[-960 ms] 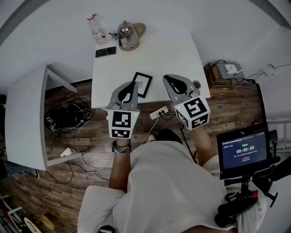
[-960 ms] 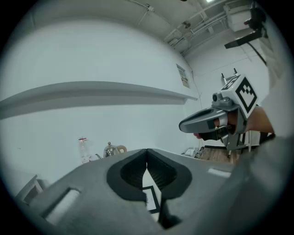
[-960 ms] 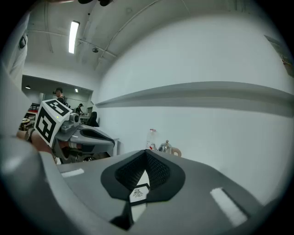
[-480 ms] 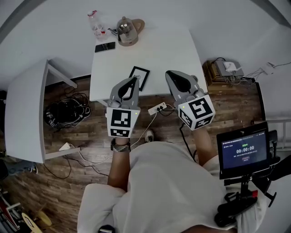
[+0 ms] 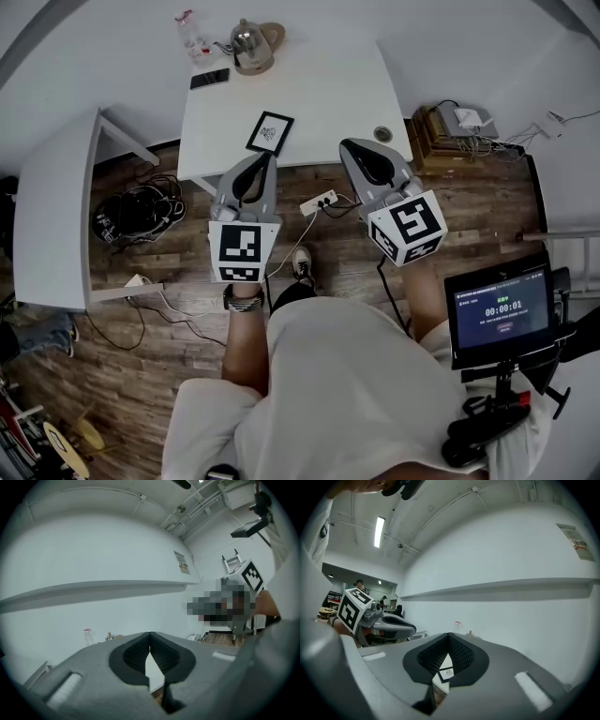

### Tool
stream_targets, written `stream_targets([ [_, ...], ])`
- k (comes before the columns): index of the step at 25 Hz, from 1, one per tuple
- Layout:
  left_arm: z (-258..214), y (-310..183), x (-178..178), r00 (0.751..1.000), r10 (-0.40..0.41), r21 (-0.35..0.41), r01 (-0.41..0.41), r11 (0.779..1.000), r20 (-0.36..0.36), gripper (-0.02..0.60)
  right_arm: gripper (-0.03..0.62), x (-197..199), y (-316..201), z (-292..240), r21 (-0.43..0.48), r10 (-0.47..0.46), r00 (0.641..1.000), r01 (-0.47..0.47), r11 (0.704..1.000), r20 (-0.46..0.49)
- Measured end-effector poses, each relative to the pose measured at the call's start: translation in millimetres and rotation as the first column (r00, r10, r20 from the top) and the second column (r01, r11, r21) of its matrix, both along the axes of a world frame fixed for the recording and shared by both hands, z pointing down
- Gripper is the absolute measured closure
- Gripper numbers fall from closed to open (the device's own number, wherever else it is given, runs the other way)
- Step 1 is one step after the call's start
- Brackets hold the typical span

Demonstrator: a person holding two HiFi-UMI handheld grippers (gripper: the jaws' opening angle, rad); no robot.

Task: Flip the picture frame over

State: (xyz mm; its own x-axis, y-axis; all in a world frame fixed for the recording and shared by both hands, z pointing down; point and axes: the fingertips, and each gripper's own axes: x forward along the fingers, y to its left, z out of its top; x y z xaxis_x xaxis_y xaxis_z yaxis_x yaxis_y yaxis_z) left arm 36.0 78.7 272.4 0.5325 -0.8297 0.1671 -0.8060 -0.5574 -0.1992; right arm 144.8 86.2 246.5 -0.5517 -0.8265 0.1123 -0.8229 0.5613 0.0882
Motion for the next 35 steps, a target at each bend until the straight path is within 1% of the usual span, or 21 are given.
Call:
stream_targets([
  [6, 4, 11, -8, 0.999, -0.04, -0.012, 0.04, 0.999, 0.004, 0.577, 0.589, -8, 3, 17, -0.065, -0.087, 0.995, 0.084, 0.994, -0.048],
  [8, 13, 5, -14, 0.998, -0.059, -0.023, 0.059, 0.998, 0.009, 0.577, 0.589, -12, -8, 30, -0.09, -0.112, 0.992, 0.106, 0.99, -0.063],
  [11, 29, -11, -28, 0.996, -0.087, -0.044, 0.087, 0.995, 0.012, 0.577, 0.572, -24, -30, 45, -0.117, -0.143, 0.987, 0.133, 0.984, -0.079],
  [17, 29, -7, -34, 0.996, -0.08, -0.028, 0.08, 0.996, 0.029, 0.577, 0.557, -40, -36, 46, -0.121, -0.175, 0.981, 0.164, 0.979, -0.086],
  [19, 31, -18, -43, 0.997, -0.075, -0.033, 0.076, 0.997, 0.033, 0.577, 0.554, -54, -49, 50, -0.138, -0.183, 0.98, 0.172, 0.975, -0.077],
  [22, 46, -59, -77, 0.997, -0.075, -0.063, 0.076, 0.995, 0.026, 0.577, 0.549, -92, -92, 77, -0.204, -0.199, 0.978, 0.182, 0.962, -0.067],
  [25, 51, -76, -95, 0.997, -0.079, -0.08, 0.08, 0.994, 0.017, 0.577, 0.532, -109, -108, 102, -0.263, -0.211, 0.973, 0.179, 0.948, -0.098],
  [30, 51, -72, -105, 0.996, -0.09, -0.104, 0.092, 0.99, 0.016, 0.577, 0.519, -105, -109, 132, -0.338, -0.202, 0.963, 0.134, 0.932, -0.177],
  [33, 75, -102, -135, 0.996, -0.094, -0.147, 0.093, 0.985, 0.001, 0.577, 0.511, -131, -138, 169, -0.39, -0.219, 0.947, 0.115, 0.914, -0.234],
  [35, 89, -116, -145, 0.995, -0.097, -0.168, 0.096, 0.981, -0.002, 0.577, 0.509, -142, -151, 193, -0.424, -0.238, 0.936, 0.111, 0.899, -0.261],
])
